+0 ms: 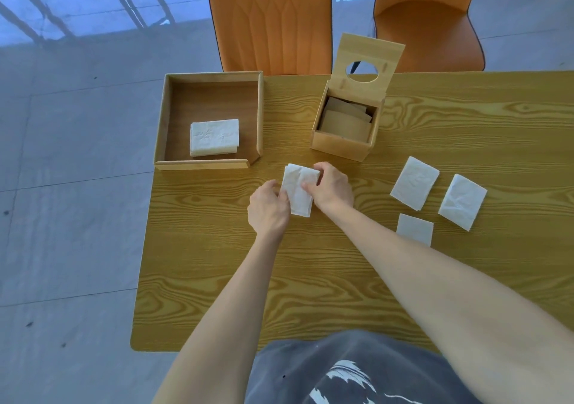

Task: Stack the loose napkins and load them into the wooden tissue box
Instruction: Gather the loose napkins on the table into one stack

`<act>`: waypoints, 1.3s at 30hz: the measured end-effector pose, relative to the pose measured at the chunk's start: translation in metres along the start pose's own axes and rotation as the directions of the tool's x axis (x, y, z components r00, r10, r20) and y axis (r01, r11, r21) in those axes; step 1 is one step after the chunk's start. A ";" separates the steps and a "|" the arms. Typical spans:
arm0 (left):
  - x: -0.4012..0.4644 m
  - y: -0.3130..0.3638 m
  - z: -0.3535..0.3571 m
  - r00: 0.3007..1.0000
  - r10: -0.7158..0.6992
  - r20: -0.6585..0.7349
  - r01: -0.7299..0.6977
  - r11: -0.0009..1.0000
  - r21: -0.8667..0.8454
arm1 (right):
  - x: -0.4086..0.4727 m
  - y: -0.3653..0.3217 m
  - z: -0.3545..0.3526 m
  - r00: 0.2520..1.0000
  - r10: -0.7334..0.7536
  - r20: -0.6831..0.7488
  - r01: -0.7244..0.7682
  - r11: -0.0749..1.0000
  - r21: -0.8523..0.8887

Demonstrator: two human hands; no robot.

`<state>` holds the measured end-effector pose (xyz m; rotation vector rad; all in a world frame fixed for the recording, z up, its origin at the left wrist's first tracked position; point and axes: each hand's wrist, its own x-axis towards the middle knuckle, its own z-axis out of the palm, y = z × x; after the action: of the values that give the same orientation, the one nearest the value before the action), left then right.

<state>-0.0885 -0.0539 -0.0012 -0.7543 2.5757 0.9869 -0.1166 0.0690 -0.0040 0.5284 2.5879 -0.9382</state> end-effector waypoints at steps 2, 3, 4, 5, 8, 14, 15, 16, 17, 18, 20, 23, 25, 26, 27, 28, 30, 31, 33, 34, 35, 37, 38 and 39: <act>-0.001 0.000 0.000 0.999 -0.031 0.028 0.031 0.999 0.009 | -0.002 0.002 0.002 1.000 0.025 0.015 -0.024 0.999 -0.039; -0.002 -0.001 0.000 0.998 -0.041 0.045 0.040 0.999 0.012 | -0.004 0.003 0.002 0.999 0.036 0.020 -0.035 0.998 -0.051; -0.004 0.000 0.000 0.997 -0.048 0.061 0.047 0.999 0.011 | -0.006 0.005 0.002 0.999 0.044 0.021 -0.043 0.997 -0.060; -0.005 0.000 0.001 0.996 -0.052 0.072 0.052 0.999 0.008 | -0.009 0.008 0.002 0.999 0.050 0.019 -0.049 0.997 -0.066; -0.013 0.001 0.005 0.994 -0.052 0.098 0.053 0.999 -0.009 | -0.020 0.017 -0.001 0.999 0.043 0.010 -0.042 0.997 -0.067; -0.040 -0.001 0.019 0.987 -0.025 0.159 0.025 1.000 0.004 | -0.044 0.045 -0.013 0.999 0.038 0.021 -0.036 0.996 -0.083; -0.046 -0.001 0.021 0.987 -0.009 0.163 0.010 1.000 -0.006 | -0.047 0.050 -0.015 0.999 0.040 0.017 -0.038 0.996 -0.084; -0.051 -0.002 0.023 0.985 0.006 0.172 -0.003 1.000 -0.019 | -0.051 0.055 -0.017 0.999 0.039 0.009 -0.038 0.996 -0.085; -0.056 -0.002 0.025 0.982 0.017 0.189 -0.012 0.999 -0.031 | -0.054 0.060 -0.018 0.999 0.036 0.000 -0.036 0.996 -0.085; -0.060 -0.003 0.027 0.977 0.027 0.211 -0.019 0.999 -0.040 | -0.057 0.065 -0.020 0.999 0.033 -0.007 -0.034 0.996 -0.084; -0.068 -0.004 0.029 0.967 0.042 0.251 -0.027 0.998 -0.065 | -0.063 0.074 -0.024 0.999 0.032 -0.019 -0.034 0.996 -0.078; -0.079 -0.007 0.034 0.954 0.055 0.295 -0.015 0.991 -0.134 | -0.073 0.089 -0.031 0.999 0.035 -0.034 -0.037 0.998 -0.058; -0.083 -0.008 0.038 0.948 0.059 0.313 -0.006 0.986 -0.168 | -0.078 0.100 -0.037 0.997 0.048 -0.065 -0.049 0.998 -0.027; -0.085 -0.008 0.040 0.947 0.061 0.316 -0.005 0.984 -0.177 | -0.080 0.105 -0.040 0.994 0.057 -0.093 -0.058 0.998 -0.008; -0.087 -0.009 0.042 0.946 0.059 0.320 0.001 0.983 -0.185 | -0.082 0.111 -0.045 0.989 0.071 -0.127 -0.070 0.997 0.016; -0.088 -0.008 0.044 0.944 0.052 0.327 0.013 0.981 -0.196 | -0.084 0.117 -0.050 0.981 0.094 -0.167 -0.088 0.995 0.042; -0.091 -0.007 0.047 0.939 0.040 0.343 0.039 0.975 -0.221 | -0.089 0.130 -0.061 0.955 0.164 -0.247 -0.146 0.985 0.088; -0.093 -0.007 0.048 0.937 0.039 0.347 0.048 0.970 -0.238 | -0.092 0.137 -0.066 0.938 0.204 -0.279 -0.182 0.978 0.103; -0.096 -0.004 0.051 0.936 0.039 0.349 0.069 0.954 -0.292 | -0.097 0.152 -0.074 0.905 0.278 -0.322 -0.253 0.960 0.118; -0.098 -0.002 0.053 0.937 0.038 0.346 0.080 0.944 -0.320 | -0.099 0.158 -0.077 0.891 0.310 -0.333 -0.285 0.951 0.122; -0.100 0.000 0.054 0.938 0.037 0.345 0.092 0.933 -0.348 | -0.101 0.164 -0.080 0.878 0.336 -0.341 -0.313 0.942 0.123; -0.103 0.002 0.056 0.931 0.031 0.363 0.127 0.905 -0.405 | -0.105 0.172 -0.083 0.858 0.378 -0.348 -0.357 0.926 0.125; -0.105 0.003 0.057 0.924 0.028 0.381 0.151 0.890 -0.431 | -0.107 0.174 -0.085 0.849 0.396 -0.349 -0.375 0.918 0.129; -0.107 0.003 0.057 0.917 0.025 0.399 0.172 0.875 -0.452 | -0.109 0.176 -0.085 0.843 0.413 -0.344 -0.391 0.911 0.134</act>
<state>0.0017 0.0268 0.0047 -0.6722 1.9556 1.5990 0.0419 0.2265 0.0094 1.3199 2.5967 -0.8303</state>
